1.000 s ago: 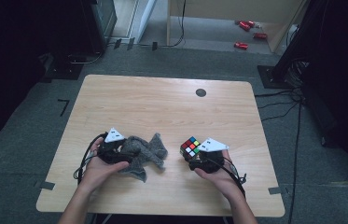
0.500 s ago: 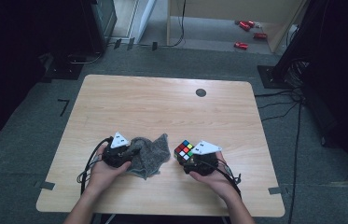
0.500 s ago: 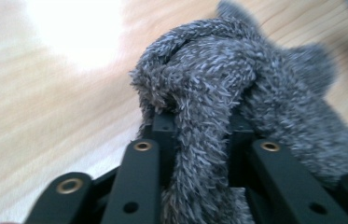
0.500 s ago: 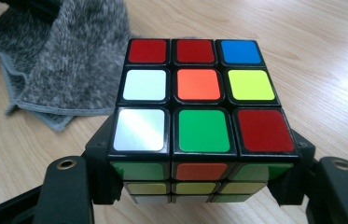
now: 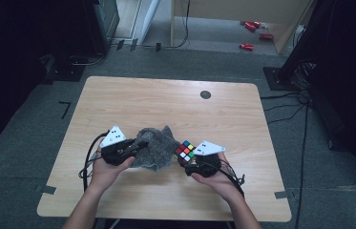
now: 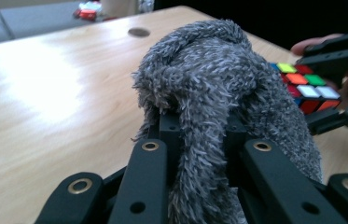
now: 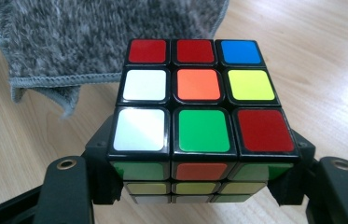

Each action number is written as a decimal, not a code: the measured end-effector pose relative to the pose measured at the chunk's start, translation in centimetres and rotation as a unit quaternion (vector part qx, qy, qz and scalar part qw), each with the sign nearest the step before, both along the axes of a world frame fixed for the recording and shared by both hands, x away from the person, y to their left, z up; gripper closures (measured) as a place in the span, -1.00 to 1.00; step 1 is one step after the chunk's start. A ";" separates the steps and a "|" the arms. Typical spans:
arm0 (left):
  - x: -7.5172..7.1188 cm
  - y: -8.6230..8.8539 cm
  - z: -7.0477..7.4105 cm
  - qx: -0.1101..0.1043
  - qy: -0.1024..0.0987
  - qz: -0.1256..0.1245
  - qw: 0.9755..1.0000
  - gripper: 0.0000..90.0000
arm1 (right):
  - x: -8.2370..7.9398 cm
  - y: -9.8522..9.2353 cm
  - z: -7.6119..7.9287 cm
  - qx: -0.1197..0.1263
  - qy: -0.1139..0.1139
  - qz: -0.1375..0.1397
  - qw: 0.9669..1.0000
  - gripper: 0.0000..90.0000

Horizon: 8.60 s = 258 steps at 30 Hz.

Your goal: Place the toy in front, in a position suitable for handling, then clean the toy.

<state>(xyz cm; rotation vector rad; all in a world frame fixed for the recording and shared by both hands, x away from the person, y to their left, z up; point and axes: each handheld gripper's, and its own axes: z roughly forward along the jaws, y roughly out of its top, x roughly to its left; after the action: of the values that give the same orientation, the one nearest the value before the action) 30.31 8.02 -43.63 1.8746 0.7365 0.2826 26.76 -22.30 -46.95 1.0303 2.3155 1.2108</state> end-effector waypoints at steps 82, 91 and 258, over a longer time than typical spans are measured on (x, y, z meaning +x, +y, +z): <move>-3.3 -7.7 -0.1 0.060 -0.018 -0.017 0.998 0.70 | -1.4 3.4 0.0 -0.052 -0.041 0.031 0.997 -0.23; -4.0 -8.1 0.2 0.048 -0.026 -0.058 0.997 0.69 | -1.5 3.4 0.2 -0.046 -0.045 0.032 0.997 -0.23; -2.3 -7.0 -3.7 0.037 0.055 -0.148 0.987 0.71 | -2.8 2.2 4.2 0.064 -0.107 0.029 0.992 -0.23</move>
<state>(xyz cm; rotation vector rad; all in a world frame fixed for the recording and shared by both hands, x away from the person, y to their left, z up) 27.97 1.00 -47.35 2.0515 0.5171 0.0172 23.97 -20.10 -42.73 0.8328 2.1400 1.4345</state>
